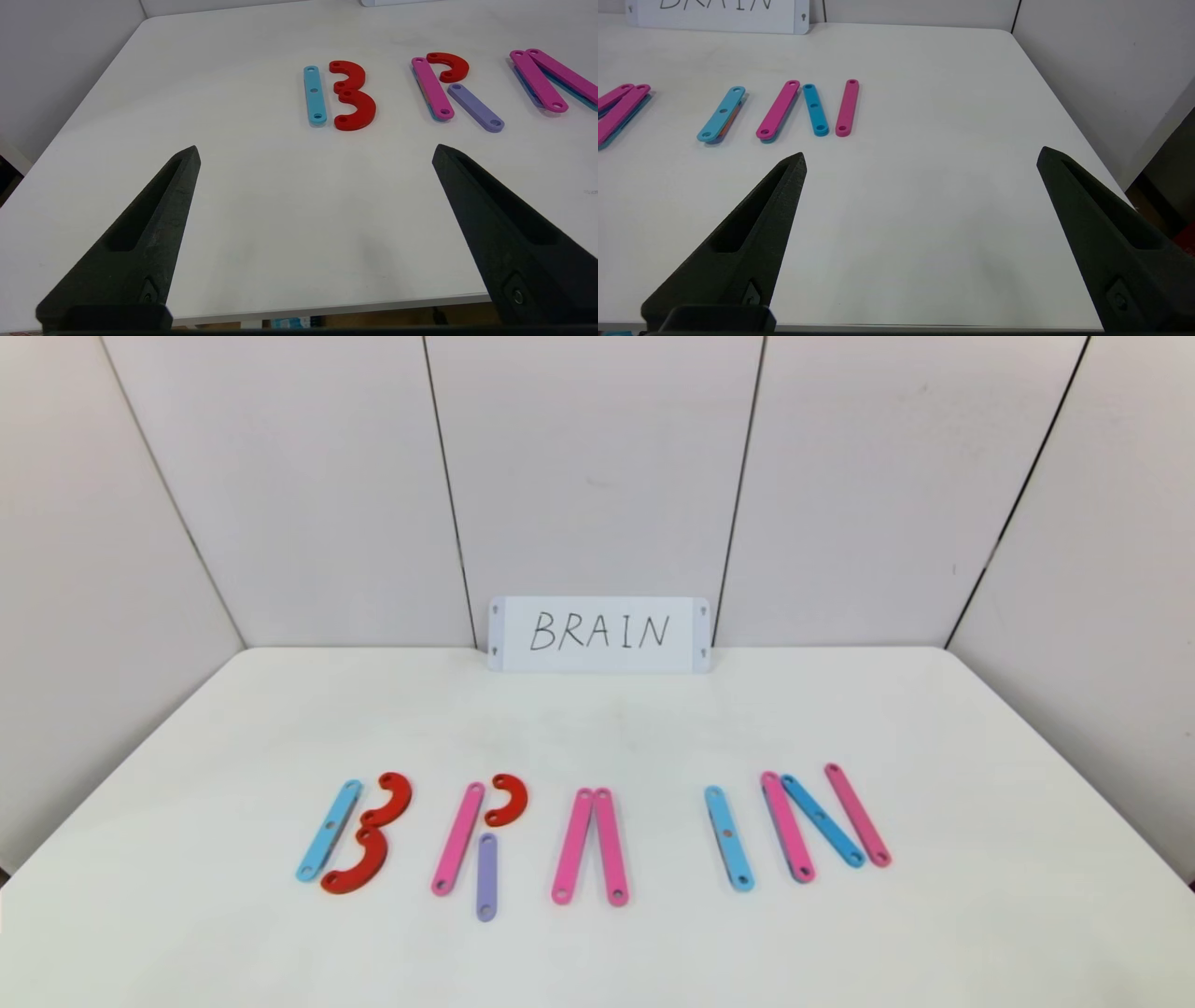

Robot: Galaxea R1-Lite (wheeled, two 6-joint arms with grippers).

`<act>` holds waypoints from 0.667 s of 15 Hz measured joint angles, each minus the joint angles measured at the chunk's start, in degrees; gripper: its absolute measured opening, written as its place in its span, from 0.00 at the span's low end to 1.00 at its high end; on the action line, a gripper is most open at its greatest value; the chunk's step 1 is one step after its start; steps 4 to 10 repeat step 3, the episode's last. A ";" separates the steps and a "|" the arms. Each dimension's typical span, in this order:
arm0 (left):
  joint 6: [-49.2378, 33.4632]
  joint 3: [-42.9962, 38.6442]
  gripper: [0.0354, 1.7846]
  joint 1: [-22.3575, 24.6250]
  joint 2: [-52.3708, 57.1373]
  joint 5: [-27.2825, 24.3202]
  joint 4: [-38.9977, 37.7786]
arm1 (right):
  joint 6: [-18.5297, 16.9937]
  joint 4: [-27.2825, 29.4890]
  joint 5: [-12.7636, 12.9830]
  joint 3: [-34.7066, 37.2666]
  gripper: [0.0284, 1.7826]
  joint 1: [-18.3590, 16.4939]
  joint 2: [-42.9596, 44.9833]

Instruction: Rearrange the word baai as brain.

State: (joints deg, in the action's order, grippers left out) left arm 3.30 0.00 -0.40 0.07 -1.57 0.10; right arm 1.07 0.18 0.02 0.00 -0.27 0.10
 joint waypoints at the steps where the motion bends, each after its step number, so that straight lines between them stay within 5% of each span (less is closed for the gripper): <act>1: 0.07 0.00 0.98 0.00 0.00 0.00 0.00 | -0.20 0.00 0.00 0.00 0.97 0.00 0.01; 10: 0.09 0.00 0.98 0.05 0.00 0.00 0.00 | -1.10 0.00 -0.02 0.00 0.97 0.02 0.01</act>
